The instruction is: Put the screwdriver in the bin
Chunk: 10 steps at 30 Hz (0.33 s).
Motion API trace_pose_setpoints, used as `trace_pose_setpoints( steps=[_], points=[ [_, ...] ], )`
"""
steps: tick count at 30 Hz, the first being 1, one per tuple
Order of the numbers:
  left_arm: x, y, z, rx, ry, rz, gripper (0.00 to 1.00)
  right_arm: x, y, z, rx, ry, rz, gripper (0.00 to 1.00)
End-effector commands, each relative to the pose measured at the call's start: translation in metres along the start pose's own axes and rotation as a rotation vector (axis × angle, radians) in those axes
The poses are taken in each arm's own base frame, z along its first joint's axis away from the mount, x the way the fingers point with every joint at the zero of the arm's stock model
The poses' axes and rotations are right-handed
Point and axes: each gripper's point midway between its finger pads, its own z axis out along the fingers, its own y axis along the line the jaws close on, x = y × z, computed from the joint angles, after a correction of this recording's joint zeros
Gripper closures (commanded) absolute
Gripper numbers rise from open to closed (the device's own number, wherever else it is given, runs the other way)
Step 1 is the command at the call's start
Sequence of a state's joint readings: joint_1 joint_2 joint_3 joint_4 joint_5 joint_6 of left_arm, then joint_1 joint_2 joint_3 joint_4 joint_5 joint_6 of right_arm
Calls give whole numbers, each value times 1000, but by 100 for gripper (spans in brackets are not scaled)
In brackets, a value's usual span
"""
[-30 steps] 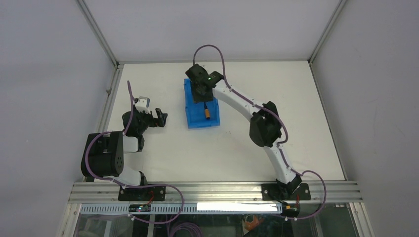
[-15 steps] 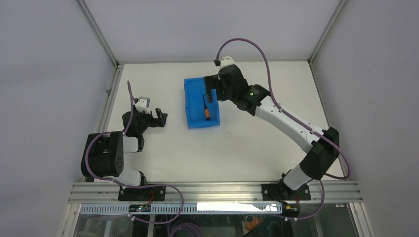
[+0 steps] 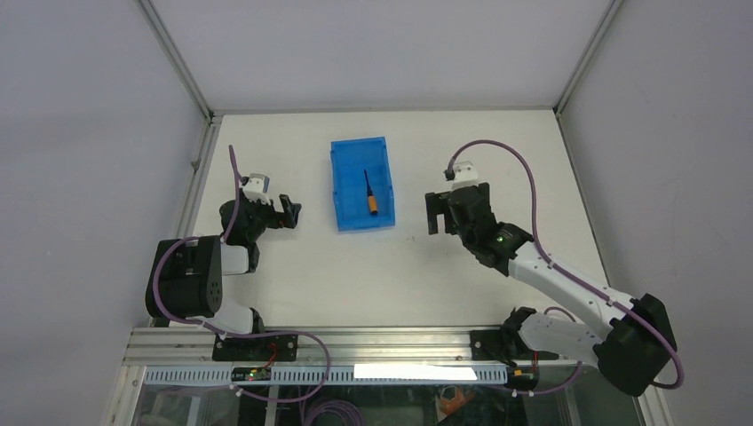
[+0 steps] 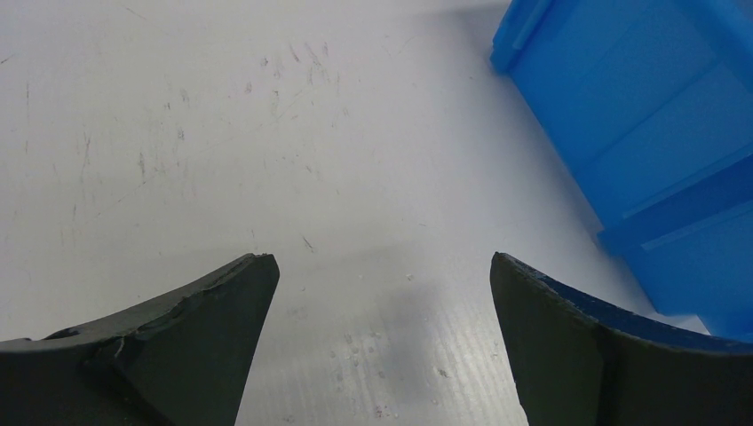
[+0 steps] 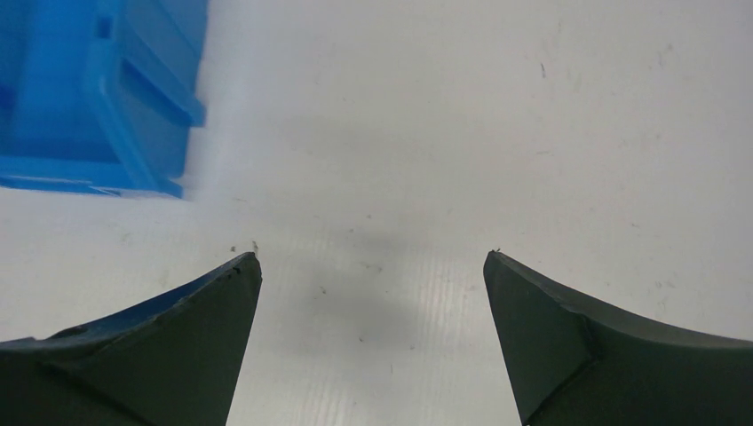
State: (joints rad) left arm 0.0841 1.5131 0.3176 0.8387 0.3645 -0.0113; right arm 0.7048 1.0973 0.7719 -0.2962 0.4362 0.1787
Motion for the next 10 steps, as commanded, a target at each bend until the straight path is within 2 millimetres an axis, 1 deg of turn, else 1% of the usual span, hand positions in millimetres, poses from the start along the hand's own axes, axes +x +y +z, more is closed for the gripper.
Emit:
trace_pose_setpoints(
  steps=[1, 4, 6, 10],
  points=[
    [-26, -2, 6, 7, -86, 31, 1, -3, -21, -7, 88, -103, 71, 1],
    [-26, -2, 6, 7, -87, 32, 1, 10, -26, -9, 94, -98, 68, 1],
    [-26, -2, 6, 7, -86, 32, 1, 15, -29, -9, 99, -111, 65, 1],
    [-25, -2, 6, 8, -85, 32, 1, 19, -30, -7, 100, -120, 73, 1]
  ],
)
